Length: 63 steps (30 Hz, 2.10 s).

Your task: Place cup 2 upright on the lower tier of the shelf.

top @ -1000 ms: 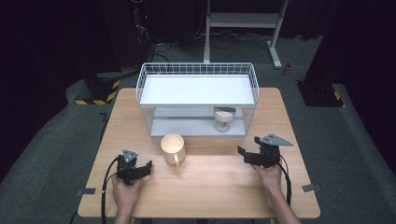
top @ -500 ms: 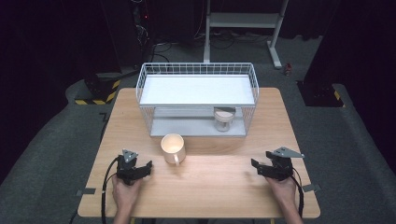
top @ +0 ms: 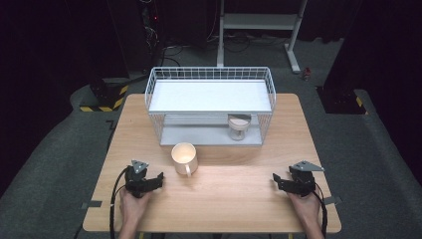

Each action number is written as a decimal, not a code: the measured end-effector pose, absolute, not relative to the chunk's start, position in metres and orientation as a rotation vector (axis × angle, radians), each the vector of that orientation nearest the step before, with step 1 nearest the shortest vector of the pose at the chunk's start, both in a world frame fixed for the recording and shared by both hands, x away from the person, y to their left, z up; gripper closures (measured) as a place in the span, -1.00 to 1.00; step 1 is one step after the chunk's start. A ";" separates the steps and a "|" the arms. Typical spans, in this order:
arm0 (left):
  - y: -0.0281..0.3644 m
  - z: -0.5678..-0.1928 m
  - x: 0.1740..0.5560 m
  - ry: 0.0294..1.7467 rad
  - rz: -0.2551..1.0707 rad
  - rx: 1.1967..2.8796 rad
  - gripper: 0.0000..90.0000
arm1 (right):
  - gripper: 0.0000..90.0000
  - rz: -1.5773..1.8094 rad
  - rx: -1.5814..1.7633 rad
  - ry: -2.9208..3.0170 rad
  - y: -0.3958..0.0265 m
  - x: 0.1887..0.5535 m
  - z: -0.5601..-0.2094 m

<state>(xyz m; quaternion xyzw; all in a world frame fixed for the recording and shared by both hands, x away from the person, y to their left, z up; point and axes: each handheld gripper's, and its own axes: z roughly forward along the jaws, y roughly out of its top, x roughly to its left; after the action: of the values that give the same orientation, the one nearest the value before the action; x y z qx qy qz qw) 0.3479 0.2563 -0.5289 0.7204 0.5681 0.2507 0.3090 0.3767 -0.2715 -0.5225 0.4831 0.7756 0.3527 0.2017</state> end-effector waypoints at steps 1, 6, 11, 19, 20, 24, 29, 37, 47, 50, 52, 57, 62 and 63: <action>0.257 -0.528 0.347 1.494 0.654 1.914 -0.66 | -0.43 0.949 1.351 2.181 -0.269 0.377 -0.523; 0.253 -0.527 0.334 1.445 0.645 1.926 -0.66 | -0.41 0.916 1.304 2.191 -0.263 0.377 -0.523; 0.240 -0.522 0.316 1.370 0.633 1.912 -0.66 | -0.40 0.915 1.294 2.190 -0.262 0.377 -0.523; 0.207 -0.517 0.304 1.298 0.590 1.932 -0.67 | -0.39 0.910 1.286 2.189 -0.262 0.376 -0.523; 0.204 -0.516 0.304 1.286 0.586 1.935 -0.67 | -0.39 0.909 1.284 2.189 -0.262 0.376 -0.523; 0.190 -0.512 0.305 1.259 0.579 1.951 -0.67 | -0.39 0.908 1.276 2.192 -0.261 0.375 -0.523; 0.176 -0.504 0.307 1.254 0.572 1.955 -0.66 | -0.39 0.909 1.282 2.193 -0.261 0.375 -0.523; 0.159 -0.496 0.313 1.263 0.633 1.951 -0.38 | -0.38 0.911 1.283 2.194 -0.261 0.376 -0.523; 0.149 -0.491 0.324 1.300 0.663 1.953 -0.16 | -0.38 0.913 1.278 2.196 -0.262 0.376 -0.523; 0.149 -0.491 0.325 1.299 0.656 1.951 -0.04 | -0.38 0.913 1.278 2.196 -0.262 0.376 -0.523; 0.148 -0.490 0.325 1.289 0.661 1.955 0.02 | -0.38 0.913 1.282 2.195 -0.261 0.376 -0.523; 0.146 -0.490 0.324 1.290 0.651 1.947 0.14 | -0.38 0.913 1.281 2.195 -0.261 0.376 -0.523; 0.148 -0.489 0.323 1.289 0.657 1.952 0.22 | -0.38 0.911 1.281 2.195 -0.261 0.375 -0.523; 0.150 -0.489 0.322 1.292 0.656 1.954 0.23 | -0.37 0.911 1.281 2.196 -0.261 0.375 -0.523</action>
<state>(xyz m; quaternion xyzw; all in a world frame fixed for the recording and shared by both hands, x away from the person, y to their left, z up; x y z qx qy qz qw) 0.3220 0.1497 -0.4887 0.7532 0.4981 0.2528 0.3473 0.3754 -0.2611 -0.5229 0.4628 0.7934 0.3293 0.2187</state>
